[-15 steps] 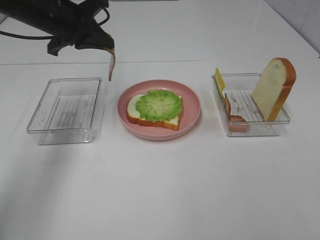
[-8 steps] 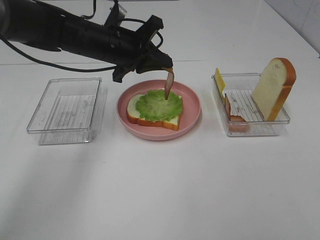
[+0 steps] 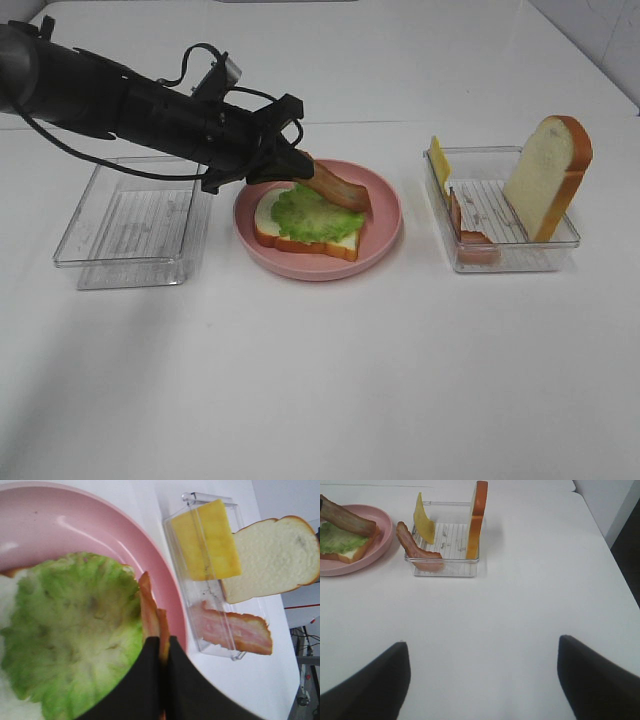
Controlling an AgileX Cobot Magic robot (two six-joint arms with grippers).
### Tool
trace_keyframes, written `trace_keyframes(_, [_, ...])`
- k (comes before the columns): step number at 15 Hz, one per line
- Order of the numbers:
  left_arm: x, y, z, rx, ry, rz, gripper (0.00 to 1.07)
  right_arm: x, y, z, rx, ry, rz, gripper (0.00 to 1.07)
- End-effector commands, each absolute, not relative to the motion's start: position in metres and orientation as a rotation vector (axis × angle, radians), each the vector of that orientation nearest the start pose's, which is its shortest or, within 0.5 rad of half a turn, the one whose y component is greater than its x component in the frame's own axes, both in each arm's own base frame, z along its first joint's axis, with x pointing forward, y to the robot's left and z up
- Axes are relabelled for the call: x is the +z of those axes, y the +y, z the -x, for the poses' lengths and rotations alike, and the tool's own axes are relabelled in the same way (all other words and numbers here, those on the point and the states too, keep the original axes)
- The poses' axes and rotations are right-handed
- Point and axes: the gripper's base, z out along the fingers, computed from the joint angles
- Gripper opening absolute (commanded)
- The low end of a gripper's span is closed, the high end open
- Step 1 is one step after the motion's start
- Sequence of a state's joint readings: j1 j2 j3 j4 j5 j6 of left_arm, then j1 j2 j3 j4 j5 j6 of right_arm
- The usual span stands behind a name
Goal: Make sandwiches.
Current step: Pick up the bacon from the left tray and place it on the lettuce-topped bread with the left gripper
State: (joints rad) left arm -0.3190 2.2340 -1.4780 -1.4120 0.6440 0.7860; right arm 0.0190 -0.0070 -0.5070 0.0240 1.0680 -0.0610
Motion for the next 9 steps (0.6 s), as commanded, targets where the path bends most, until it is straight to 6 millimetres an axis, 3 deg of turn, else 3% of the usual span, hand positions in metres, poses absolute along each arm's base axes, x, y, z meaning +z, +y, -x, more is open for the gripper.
trace_keyframes(1, [0.131,-0.189,-0.427,-1.133,2.536,0.028,0.0,0.279,0.002,0.009,-0.007,2.013,0.084,0.76])
trace_keyframes(3, [0.129,-0.188,-0.426,-1.107,2.566,0.029,0.0,0.279,0.002,0.009,-0.007,2.013,0.084,0.76])
trace_keyframes(4, [0.128,-0.186,-0.425,-1.086,2.584,0.028,0.07,0.279,0.002,0.009,-0.007,2.013,0.084,0.76])
trace_keyframes(7, [0.131,-0.185,-0.426,-1.059,2.576,0.026,0.48,0.279,0.002,0.009,-0.007,2.013,0.084,0.76])
trace_keyframes(9, [0.146,-0.183,-0.427,-1.026,2.533,0.004,0.78,0.279,0.002,0.009,-0.007,2.013,0.084,0.76])
